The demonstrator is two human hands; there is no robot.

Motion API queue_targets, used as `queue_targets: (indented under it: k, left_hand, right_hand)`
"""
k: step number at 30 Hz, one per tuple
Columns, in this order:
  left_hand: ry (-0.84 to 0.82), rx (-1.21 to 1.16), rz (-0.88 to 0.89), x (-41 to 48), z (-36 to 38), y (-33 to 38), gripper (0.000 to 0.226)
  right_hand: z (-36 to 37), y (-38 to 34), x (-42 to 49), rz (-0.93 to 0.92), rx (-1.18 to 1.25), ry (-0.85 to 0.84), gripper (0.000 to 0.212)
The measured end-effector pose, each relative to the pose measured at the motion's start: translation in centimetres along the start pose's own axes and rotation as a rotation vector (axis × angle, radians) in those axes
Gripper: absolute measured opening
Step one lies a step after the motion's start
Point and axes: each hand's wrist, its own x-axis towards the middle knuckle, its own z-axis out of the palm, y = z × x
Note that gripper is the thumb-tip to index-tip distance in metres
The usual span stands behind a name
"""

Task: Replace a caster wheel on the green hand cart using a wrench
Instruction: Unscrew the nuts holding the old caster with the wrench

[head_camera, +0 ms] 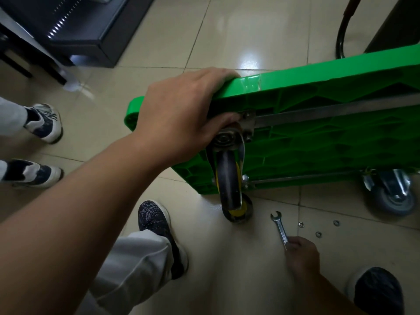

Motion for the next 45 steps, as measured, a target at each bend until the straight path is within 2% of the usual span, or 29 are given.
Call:
queue_targets:
  k: [3, 7, 15, 20, 24, 26, 29, 31, 33, 35, 37, 40, 45]
  left_hand:
    - [-0.014, 0.001, -0.007, 0.0, -0.1, 0.0, 0.054]
    - [-0.024, -0.008, -0.004, 0.0, -0.1, 0.0, 0.054]
    - [-0.028, -0.014, -0.017, 0.0, -0.1, 0.0, 0.056]
    - [-0.019, -0.024, -0.017, 0.0, -0.1, 0.0, 0.053]
    - [-0.014, -0.007, -0.013, 0.0, 0.0, 0.0, 0.054]
    - [-0.016, -0.015, -0.013, 0.1, 0.0, 0.1, 0.054]
    - [-0.017, -0.018, -0.018, 0.2, -0.2, 0.1, 0.055]
    - [-0.013, -0.015, -0.024, 0.2, -0.3, 0.1, 0.054]
    - [-0.001, -0.011, -0.018, 0.2, -0.2, 0.2, 0.052]
    - [-0.005, -0.009, -0.022, 0.1, -0.3, 0.3, 0.052]
    - [-0.015, -0.007, -0.024, 0.1, -0.3, 0.3, 0.053]
    - [-0.016, -0.008, -0.031, 0.0, -0.4, 0.5, 0.055]
    - [-0.009, -0.018, -0.033, -0.3, -0.4, 0.8, 0.054]
  right_hand:
    - [0.1, 0.5, 0.6, 0.059, 0.057, 0.021, 0.015]
    - [0.2, 0.3, 1.3, 0.086, -0.004, 0.058, 0.014]
    - [0.2, 1.0, 2.0, -0.008, -0.272, 0.046, 0.006]
    - [0.5, 1.3, 1.7, -0.008, -0.440, 0.042, 0.014]
    - [0.3, 1.4, 1.8, 0.025, -0.585, -0.024, 0.015]
    - [-0.2, -0.1, 1.4, 0.049, -0.477, -0.025, 0.017]
    - [-1.2, -6.2, 0.0, 0.015, 0.059, -0.003, 0.016]
    - [-2.1, -12.0, -1.5, -0.126, 0.344, -0.003, 0.022]
    - [-3.1, -17.6, -3.7, -0.300, 0.493, -0.074, 0.028]
    - [-4.6, -22.0, -6.7, -0.378, 0.645, -0.152, 0.035]
    - [-6.1, -24.3, -9.3, -0.375, 0.726, -0.214, 0.044]
    - [-7.2, -25.1, -11.3, -0.344, 0.724, -0.271, 0.048]
    - [-6.6, -25.5, -11.6, -0.355, 0.733, -0.290, 0.032]
